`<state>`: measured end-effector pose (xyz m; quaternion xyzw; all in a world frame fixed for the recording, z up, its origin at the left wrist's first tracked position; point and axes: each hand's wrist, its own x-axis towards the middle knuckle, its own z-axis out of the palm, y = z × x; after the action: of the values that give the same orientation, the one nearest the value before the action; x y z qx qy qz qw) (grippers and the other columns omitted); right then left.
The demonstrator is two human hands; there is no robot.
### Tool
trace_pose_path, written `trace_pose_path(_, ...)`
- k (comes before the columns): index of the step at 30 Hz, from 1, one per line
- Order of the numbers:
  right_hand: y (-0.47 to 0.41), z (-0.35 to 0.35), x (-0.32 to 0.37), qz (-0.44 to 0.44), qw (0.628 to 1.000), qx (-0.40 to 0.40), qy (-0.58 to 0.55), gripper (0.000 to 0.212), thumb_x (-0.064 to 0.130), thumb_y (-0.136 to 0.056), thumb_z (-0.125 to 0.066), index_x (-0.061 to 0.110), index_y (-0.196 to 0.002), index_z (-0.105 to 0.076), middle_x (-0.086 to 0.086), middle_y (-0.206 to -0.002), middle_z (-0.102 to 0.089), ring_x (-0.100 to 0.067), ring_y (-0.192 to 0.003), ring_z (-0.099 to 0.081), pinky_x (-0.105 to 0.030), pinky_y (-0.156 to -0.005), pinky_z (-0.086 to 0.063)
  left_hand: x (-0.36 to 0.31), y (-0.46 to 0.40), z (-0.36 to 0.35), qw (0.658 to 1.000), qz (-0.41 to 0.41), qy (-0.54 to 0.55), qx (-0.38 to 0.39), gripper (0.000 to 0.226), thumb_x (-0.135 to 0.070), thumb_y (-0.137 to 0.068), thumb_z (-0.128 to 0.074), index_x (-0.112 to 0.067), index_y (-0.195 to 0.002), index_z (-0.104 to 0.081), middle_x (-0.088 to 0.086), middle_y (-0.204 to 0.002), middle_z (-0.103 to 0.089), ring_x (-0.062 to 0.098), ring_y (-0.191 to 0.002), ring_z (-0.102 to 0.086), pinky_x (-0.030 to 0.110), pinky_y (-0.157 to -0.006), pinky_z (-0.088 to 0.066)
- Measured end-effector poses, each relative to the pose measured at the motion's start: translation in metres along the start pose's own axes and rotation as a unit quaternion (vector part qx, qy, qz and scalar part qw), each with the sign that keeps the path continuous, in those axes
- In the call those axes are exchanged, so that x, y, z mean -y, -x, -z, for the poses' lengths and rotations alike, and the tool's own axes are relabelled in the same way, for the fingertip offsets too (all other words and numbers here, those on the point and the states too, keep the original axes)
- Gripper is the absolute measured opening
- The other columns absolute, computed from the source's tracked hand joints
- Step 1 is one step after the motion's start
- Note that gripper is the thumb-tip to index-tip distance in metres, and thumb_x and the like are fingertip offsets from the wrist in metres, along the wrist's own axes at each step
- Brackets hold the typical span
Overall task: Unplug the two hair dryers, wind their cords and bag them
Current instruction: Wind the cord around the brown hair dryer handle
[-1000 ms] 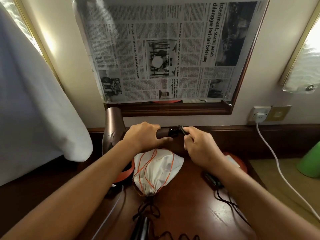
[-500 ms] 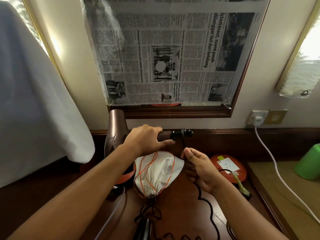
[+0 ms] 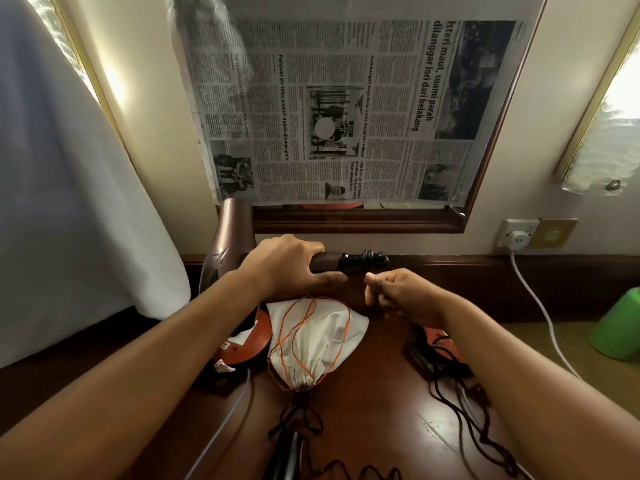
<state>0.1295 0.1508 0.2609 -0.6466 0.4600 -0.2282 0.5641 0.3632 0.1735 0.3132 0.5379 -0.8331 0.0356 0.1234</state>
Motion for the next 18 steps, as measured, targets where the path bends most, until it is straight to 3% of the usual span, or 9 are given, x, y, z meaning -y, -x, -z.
trace_pose_path(3, -0.007, 0.013, 0.012, -0.01, 1.0, 0.003, 0.004, 0.036, 0.036, -0.093, -0.053, 0.006, -0.077, -0.064, 0.004, -0.045, -0.032, -0.01, -0.04, -0.028, -0.022, -0.043, -0.024, 0.002, 0.001, 0.003, 1.0, -0.009, -0.006, 0.002, 0.058, -0.088, -0.065, -0.029, -0.033, -0.075, -0.046, -0.011, -0.069, -0.053, 0.011, -0.067, -0.055, 0.031, -0.063, -0.047)
trace_pose_path(9, -0.012, 0.031, 0.041, 0.008, 0.997, -0.003, 0.083, 0.017, 0.006, -0.094, -0.053, 0.005, -0.086, -0.068, -0.001, -0.048, -0.032, -0.01, -0.038, -0.025, -0.018, -0.039, -0.02, 0.0, 0.0, 0.004, 0.999, -0.021, -0.024, 0.023, 0.054, -0.084, -0.073, -0.036, -0.033, -0.082, -0.05, -0.012, -0.069, -0.053, 0.01, -0.066, -0.054, 0.032, -0.062, -0.046)
trace_pose_path(15, -0.015, 0.04, 0.065, 0.034, 0.987, 0.003, 0.159, 0.012, 0.017, -0.087, -0.066, 0.014, -0.078, -0.072, -0.013, -0.059, -0.041, -0.011, -0.038, -0.03, -0.019, -0.038, -0.023, -0.008, -0.002, 0.006, 0.998, -0.031, -0.051, 0.031, 0.047, -0.079, -0.078, -0.043, -0.034, -0.088, -0.051, -0.013, -0.072, -0.052, 0.01, -0.068, -0.052, 0.028, -0.058, -0.034)
trace_pose_path(18, -0.014, 0.041, 0.073, 0.059, 0.974, -0.003, 0.22, 0.01, 0.022, -0.084, -0.071, 0.018, -0.076, -0.075, -0.027, -0.07, -0.053, -0.023, -0.048, -0.042, -0.029, -0.046, -0.036, -0.013, -0.004, 0.008, 0.994, -0.034, -0.099, 0.041, 0.057, -0.079, -0.079, -0.041, -0.03, -0.101, -0.056, -0.011, -0.077, -0.051, 0.011, -0.071, -0.049, 0.029, -0.06, -0.034)
